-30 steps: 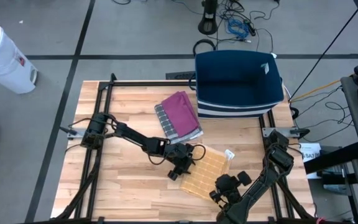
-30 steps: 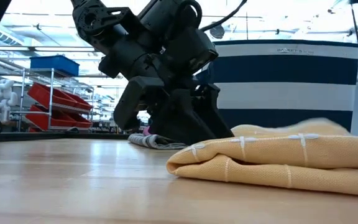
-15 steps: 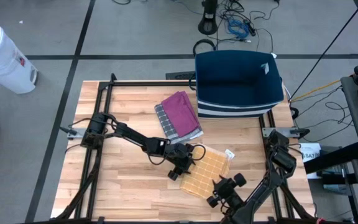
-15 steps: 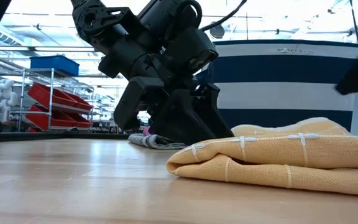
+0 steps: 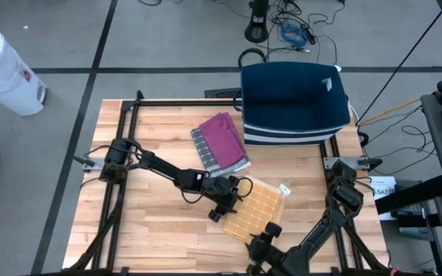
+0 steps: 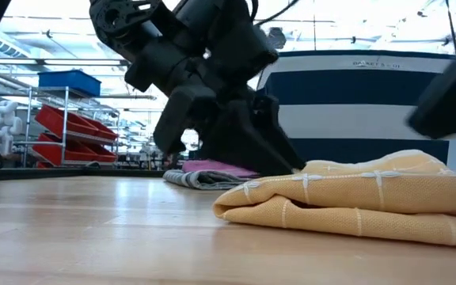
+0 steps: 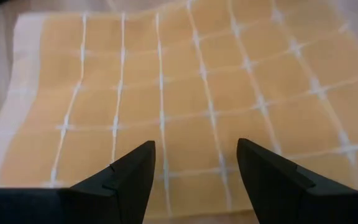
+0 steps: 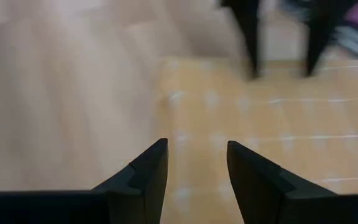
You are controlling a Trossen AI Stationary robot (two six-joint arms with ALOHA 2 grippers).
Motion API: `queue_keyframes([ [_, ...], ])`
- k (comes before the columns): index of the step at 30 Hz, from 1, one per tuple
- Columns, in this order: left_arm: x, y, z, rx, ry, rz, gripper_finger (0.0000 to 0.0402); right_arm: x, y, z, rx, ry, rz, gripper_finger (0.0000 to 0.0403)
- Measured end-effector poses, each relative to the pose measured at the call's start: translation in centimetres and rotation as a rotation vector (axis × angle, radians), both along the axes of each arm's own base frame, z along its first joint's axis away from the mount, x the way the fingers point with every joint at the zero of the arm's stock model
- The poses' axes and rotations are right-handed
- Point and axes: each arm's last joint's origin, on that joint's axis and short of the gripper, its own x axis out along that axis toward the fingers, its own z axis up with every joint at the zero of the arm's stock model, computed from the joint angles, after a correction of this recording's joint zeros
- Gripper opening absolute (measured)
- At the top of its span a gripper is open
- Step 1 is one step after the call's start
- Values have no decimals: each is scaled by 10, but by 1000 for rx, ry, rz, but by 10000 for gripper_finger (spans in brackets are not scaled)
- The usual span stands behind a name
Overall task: Fold towel
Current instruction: Fold the orange checkered towel, then stack the folded orange checkered towel on top of the folded pink towel
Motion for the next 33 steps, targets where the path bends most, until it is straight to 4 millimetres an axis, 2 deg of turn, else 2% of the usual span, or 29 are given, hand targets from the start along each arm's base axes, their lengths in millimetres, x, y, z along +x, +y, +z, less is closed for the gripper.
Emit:
queue_keyframes([
  [4,1,-2,4,-9,-27,-10,234,-3,16,-1,56,19,104,153],
  [8,1,-1,4,-17,-25,-7,234,-10,22,-2,80,60,133,153],
  [14,0,-8,4,-34,-17,-14,234,-16,19,-3,76,134,122,153],
  [21,-5,-23,4,-36,-1,-63,234,-13,16,-3,32,160,163,153],
  [26,-13,-33,14,-76,36,-152,234,-16,14,-3,28,223,171,153],
  [33,-24,-59,19,-81,49,-232,234,-16,12,-4,46,294,189,153],
])
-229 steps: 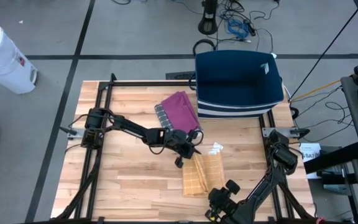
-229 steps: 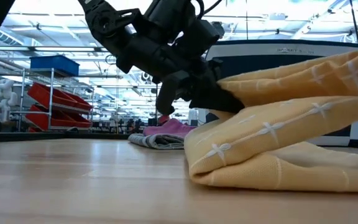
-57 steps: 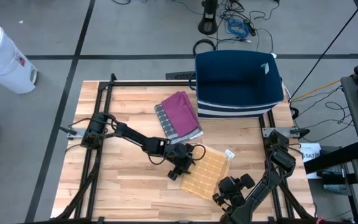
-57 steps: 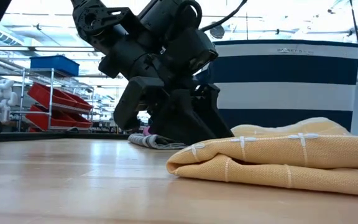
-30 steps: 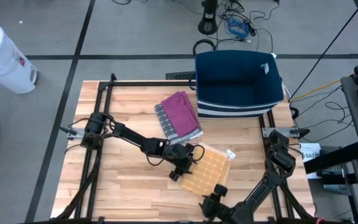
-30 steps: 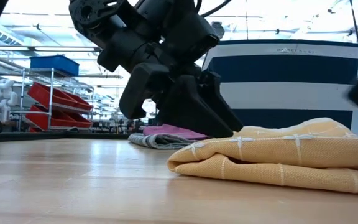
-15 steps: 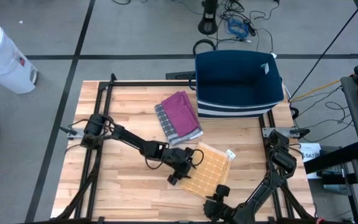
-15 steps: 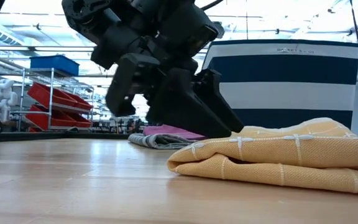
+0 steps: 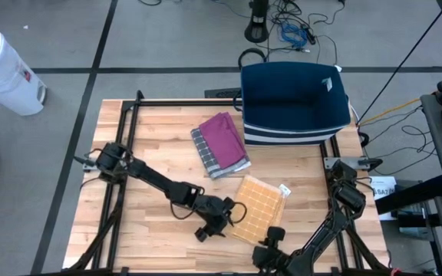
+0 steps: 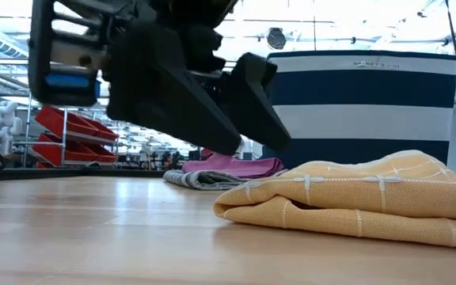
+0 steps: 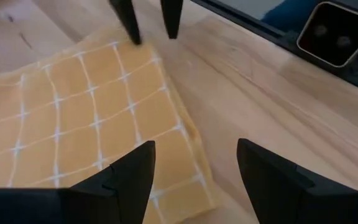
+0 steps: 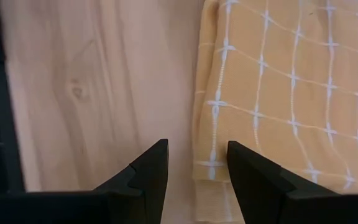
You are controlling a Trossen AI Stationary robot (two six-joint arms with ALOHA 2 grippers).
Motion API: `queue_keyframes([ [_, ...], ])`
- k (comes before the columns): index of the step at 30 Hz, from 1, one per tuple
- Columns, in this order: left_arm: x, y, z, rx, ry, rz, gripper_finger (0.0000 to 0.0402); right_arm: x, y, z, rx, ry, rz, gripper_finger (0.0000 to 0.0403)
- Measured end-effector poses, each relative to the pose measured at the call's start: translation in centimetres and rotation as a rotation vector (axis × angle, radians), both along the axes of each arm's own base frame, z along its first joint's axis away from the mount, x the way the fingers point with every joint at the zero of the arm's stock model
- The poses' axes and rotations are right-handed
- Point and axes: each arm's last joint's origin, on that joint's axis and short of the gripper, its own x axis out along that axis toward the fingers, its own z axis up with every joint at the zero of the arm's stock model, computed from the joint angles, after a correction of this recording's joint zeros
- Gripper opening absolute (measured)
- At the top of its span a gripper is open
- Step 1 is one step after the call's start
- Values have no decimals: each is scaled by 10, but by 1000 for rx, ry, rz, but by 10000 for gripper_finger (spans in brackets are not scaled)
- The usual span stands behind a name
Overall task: Fold towel
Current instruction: Stack the folded orange checkered towel on top of the folded pink towel
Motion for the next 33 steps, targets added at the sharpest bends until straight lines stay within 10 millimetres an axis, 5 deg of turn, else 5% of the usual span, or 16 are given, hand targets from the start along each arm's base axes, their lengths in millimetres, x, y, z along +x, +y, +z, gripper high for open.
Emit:
queue_keyframes([
  [13,-2,-13,-7,105,-36,63,234,6,-6,-19,-62,136,77,153],
  [20,2,-15,-28,145,-52,102,234,4,-13,-22,-145,130,36,146],
  [30,7,-10,-34,175,-78,159,226,15,-27,-24,-176,175,26,19],
  [33,8,-9,-34,190,-81,178,200,19,-32,-24,-187,171,10,8],
])
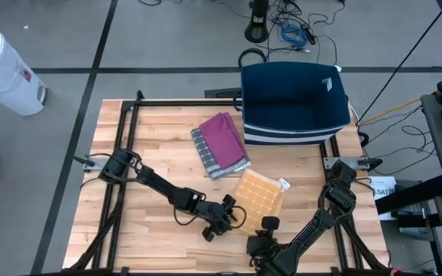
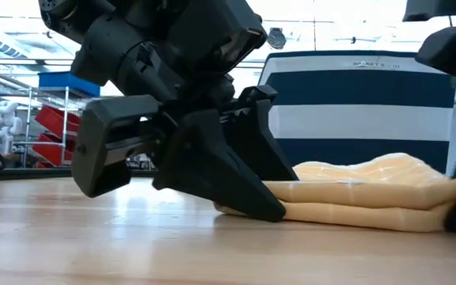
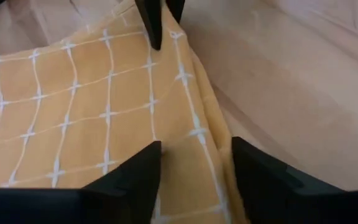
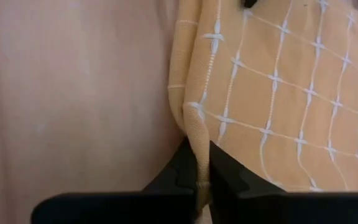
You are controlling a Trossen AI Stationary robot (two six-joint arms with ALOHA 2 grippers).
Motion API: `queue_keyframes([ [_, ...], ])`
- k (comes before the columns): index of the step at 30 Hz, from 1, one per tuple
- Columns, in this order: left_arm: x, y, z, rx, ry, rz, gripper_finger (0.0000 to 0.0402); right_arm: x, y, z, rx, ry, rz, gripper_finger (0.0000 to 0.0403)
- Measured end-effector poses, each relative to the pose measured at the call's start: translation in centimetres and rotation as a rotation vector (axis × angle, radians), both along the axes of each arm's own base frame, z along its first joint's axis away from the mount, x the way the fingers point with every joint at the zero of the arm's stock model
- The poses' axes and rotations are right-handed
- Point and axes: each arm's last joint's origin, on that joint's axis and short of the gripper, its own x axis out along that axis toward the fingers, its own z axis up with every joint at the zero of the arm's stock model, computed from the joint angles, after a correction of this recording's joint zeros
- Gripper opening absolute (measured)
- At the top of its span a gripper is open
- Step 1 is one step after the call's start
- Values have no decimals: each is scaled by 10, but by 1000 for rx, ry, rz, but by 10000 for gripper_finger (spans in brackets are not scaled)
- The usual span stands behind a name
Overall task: Fold towel
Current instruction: Stack the folded orange checkered towel on top of the folded pink towel
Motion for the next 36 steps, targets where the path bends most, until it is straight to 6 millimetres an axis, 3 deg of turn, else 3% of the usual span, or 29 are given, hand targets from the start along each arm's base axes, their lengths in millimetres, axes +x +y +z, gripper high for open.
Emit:
queue_keyframes([
  [5,0,4,-2,16,17,18,137,5,-2,2,-33,-74,-18,3],
  [12,0,4,-2,55,14,57,81,15,4,26,-90,-183,-4,1],
  [17,-2,1,3,135,-28,77,15,17,5,41,-121,-173,-1,1],
  [21,-5,-3,11,195,-62,93,8,17,4,52,-158,-187,-2,1],
  [27,-15,-6,41,281,-96,145,5,15,0,68,-231,-157,13,0],
  [36,-47,0,114,395,-185,281,4,25,-14,97,-337,-178,75,0],
])
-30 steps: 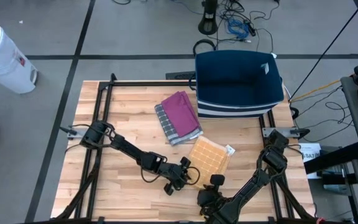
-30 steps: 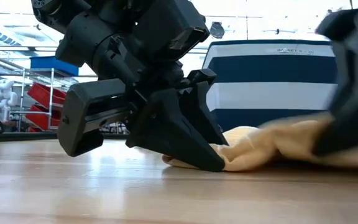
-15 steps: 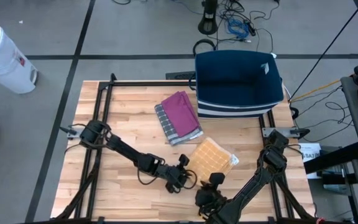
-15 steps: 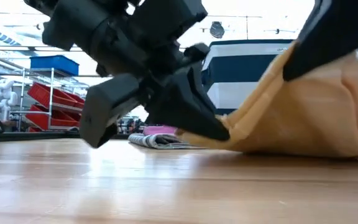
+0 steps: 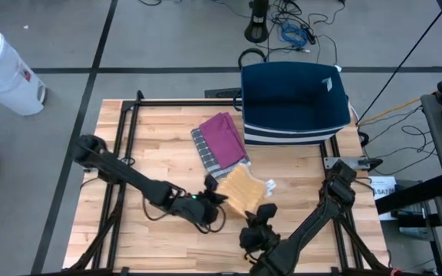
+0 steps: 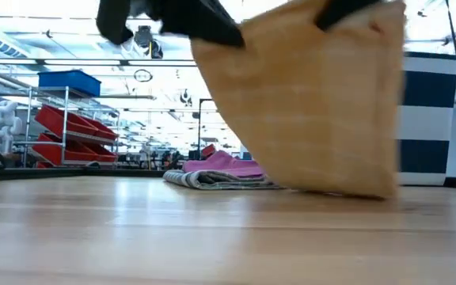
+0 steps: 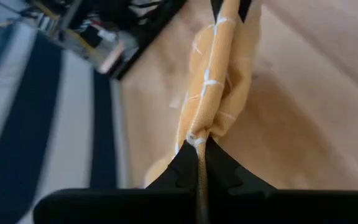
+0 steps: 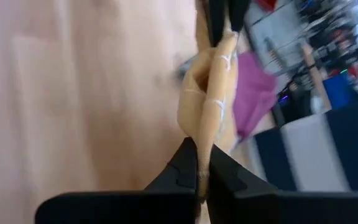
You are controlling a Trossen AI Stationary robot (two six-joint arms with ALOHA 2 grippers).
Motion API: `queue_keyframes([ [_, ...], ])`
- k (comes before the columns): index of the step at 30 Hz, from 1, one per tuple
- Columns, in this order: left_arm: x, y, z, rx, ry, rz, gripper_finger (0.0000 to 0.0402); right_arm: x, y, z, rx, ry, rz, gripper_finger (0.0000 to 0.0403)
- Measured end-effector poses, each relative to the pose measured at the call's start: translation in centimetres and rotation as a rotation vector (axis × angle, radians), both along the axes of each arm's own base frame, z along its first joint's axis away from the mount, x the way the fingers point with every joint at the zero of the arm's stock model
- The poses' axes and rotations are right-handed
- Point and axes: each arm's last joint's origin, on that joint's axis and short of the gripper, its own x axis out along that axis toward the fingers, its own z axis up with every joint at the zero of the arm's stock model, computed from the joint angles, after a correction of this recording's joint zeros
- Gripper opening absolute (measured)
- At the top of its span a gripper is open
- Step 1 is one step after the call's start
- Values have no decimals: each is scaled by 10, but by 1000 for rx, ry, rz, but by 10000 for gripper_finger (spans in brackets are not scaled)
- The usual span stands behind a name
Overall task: Fold towel
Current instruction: Stack the folded orange checkered towel on top of the folded pink towel
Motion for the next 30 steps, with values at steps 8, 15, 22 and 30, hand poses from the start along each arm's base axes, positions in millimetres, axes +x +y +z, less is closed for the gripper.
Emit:
queue_keyframes([
  [8,-35,11,59,47,-118,91,4,10,-34,47,-87,-62,34,0],
  [15,-57,28,95,103,-218,207,4,16,-76,90,-110,-105,-4,0],
  [22,-61,50,111,165,-263,341,3,24,-119,135,-107,-143,1,0],
  [30,-55,77,109,190,-237,434,3,40,-170,160,-40,-119,-3,0],
])
